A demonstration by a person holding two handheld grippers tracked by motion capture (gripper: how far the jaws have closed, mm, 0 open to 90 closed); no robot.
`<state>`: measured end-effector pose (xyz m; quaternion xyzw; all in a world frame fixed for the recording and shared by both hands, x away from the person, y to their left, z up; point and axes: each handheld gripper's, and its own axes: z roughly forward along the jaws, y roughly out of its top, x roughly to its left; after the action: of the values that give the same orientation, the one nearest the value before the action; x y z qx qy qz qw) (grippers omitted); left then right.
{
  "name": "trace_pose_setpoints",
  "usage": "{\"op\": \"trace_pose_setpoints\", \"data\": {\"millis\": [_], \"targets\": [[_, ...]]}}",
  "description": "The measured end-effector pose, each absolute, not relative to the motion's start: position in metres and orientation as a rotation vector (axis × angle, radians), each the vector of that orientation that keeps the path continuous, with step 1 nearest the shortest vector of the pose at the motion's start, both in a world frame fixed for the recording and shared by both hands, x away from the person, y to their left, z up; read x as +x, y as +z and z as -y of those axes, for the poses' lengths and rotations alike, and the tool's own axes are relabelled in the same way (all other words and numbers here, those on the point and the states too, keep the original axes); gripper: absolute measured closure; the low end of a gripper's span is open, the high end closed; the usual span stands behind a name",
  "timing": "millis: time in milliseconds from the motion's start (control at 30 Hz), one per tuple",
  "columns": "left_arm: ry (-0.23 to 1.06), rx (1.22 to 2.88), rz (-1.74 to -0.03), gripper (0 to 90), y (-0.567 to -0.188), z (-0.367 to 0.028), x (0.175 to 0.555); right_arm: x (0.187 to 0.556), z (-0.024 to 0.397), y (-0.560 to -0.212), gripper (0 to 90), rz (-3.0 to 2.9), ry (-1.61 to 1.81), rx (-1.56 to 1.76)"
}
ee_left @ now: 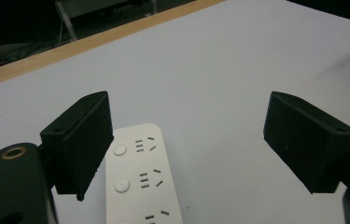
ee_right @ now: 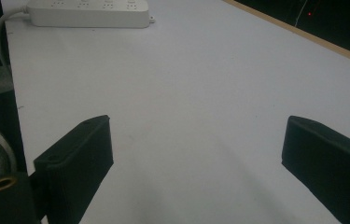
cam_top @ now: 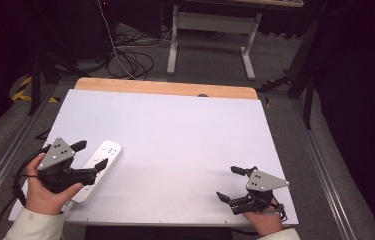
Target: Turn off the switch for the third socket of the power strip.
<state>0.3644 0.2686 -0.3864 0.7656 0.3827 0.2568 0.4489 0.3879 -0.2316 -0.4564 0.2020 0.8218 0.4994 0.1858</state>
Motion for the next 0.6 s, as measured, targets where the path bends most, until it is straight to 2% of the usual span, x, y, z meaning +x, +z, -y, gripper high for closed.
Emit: {"op": "trace_pose_setpoints", "data": {"millis": [433, 600], "targets": [[0.616, 1.814, -0.839, 14.8, -0.404, -0.283, 0.348, 0.387, 0.232, -0.455, 7.6, -2.318, 1.432, 0.564], [0.611, 1.825, -0.851, 15.2, -0.411, -0.291, 0.345, 0.387, 0.232, -0.455, 7.1, -2.324, 1.436, 0.556]]}}
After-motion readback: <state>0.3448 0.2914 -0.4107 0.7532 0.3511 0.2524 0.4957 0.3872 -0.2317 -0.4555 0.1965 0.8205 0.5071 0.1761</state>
